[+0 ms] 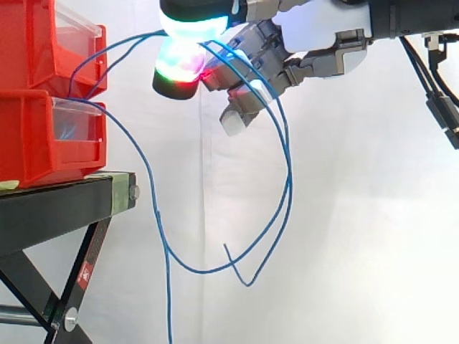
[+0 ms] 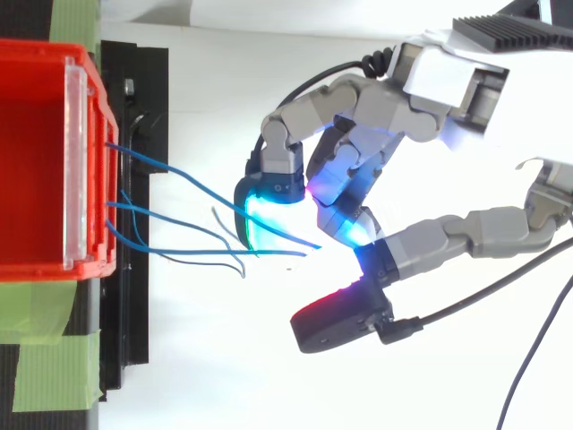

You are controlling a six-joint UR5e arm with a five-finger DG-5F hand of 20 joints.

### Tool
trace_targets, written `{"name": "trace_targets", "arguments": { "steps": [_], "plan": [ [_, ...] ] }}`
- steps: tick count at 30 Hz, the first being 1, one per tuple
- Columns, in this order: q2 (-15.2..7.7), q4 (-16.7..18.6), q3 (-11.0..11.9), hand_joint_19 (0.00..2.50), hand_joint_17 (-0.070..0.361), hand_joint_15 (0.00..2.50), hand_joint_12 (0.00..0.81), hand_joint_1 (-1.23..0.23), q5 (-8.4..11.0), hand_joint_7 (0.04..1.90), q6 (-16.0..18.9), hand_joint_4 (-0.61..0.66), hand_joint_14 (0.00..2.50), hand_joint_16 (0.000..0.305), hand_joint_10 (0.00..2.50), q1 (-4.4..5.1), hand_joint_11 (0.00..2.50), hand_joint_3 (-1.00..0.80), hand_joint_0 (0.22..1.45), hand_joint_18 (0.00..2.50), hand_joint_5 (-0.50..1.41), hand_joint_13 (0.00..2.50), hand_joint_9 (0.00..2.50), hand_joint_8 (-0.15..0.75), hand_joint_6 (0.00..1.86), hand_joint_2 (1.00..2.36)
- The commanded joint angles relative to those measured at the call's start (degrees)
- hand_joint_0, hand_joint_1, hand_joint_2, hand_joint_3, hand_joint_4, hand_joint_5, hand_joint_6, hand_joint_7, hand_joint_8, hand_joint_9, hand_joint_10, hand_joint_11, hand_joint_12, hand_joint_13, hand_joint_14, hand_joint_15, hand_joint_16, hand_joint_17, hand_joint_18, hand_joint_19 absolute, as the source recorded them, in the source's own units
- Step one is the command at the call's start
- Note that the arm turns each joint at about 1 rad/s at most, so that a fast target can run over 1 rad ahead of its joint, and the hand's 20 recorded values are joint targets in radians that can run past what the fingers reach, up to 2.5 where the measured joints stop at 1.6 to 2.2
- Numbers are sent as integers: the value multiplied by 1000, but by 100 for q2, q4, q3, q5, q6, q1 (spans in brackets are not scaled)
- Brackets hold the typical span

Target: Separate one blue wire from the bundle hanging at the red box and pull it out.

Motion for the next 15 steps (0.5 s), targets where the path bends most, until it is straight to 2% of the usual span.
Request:
{"name": "trace_targets", "arguments": {
  "steps": [1,5,10,15],
  "plan": [
    [-3,0,0,568,124,1063,487,-709,12,1153,0,175,25,55,4,1,1625,-323,635,797,-188,1348,906,405,909,1014],
    [-3,-8,0,506,117,886,509,-706,3,1137,0,183,24,52,9,-8,1513,-321,635,788,-188,1380,918,419,911,1014],
    [-3,-8,0,499,114,820,519,-701,-6,1150,9,192,25,51,11,1,1486,-320,635,797,-188,1420,947,418,910,1015],
    [-3,-8,0,559,120,1104,477,-692,3,1145,9,195,23,53,10,1,1506,-322,636,815,-189,1539,965,414,911,1015]
  ]
}}
